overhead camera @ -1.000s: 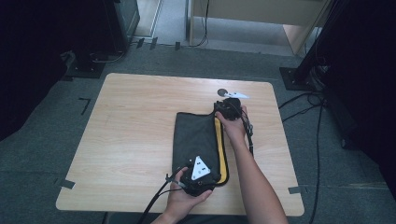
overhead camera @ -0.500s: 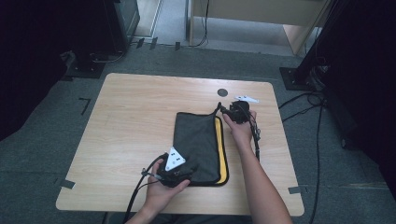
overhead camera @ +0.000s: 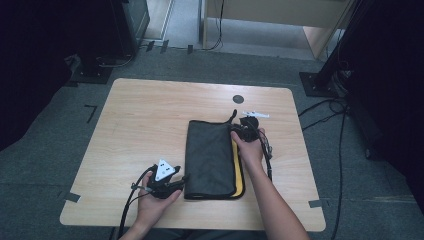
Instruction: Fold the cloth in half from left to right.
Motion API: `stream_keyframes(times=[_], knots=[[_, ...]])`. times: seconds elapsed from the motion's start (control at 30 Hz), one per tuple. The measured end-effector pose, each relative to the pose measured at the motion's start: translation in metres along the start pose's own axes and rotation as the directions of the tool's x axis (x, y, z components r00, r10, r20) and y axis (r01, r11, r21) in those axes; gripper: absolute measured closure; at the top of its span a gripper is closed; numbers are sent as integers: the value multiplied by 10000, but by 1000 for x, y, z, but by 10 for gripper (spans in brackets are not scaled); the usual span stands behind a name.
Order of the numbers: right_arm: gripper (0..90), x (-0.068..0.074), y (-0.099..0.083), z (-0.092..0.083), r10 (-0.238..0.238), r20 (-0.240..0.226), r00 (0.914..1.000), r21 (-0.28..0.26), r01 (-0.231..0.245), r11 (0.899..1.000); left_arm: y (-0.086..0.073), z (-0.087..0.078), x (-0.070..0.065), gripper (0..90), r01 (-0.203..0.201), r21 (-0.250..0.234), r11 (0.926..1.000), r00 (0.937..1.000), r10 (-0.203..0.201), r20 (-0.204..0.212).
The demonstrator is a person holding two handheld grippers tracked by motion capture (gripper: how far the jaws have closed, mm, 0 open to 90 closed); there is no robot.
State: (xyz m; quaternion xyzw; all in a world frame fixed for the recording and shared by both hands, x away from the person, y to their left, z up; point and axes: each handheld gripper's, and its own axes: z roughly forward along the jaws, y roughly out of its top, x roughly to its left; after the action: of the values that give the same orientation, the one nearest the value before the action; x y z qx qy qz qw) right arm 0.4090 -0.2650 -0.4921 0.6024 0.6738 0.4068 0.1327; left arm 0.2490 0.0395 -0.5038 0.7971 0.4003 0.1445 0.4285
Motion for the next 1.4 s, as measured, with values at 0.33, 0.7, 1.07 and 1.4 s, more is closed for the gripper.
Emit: stream_keyframes(times=[0.33,0.7,1.07,1.4], knots=[[888,-9,-4,0,-477,599,9971,372,456,9983,-2,2,2,512,19,96,10000,10000,-20,24],[862,-21,-6,-3,-98,524,9986,-218,109,9997,-2,3,1,510,24,99,9999,10000,-25,74],[715,-18,-18,0,-267,-57,9996,142,268,9995,-3,4,0,508,-65,127,9999,9999,64,79],[858,-5,-22,5,-1248,558,9906,284,1234,9919,-4,5,-1,509,-137,149,9998,9999,136,58]])
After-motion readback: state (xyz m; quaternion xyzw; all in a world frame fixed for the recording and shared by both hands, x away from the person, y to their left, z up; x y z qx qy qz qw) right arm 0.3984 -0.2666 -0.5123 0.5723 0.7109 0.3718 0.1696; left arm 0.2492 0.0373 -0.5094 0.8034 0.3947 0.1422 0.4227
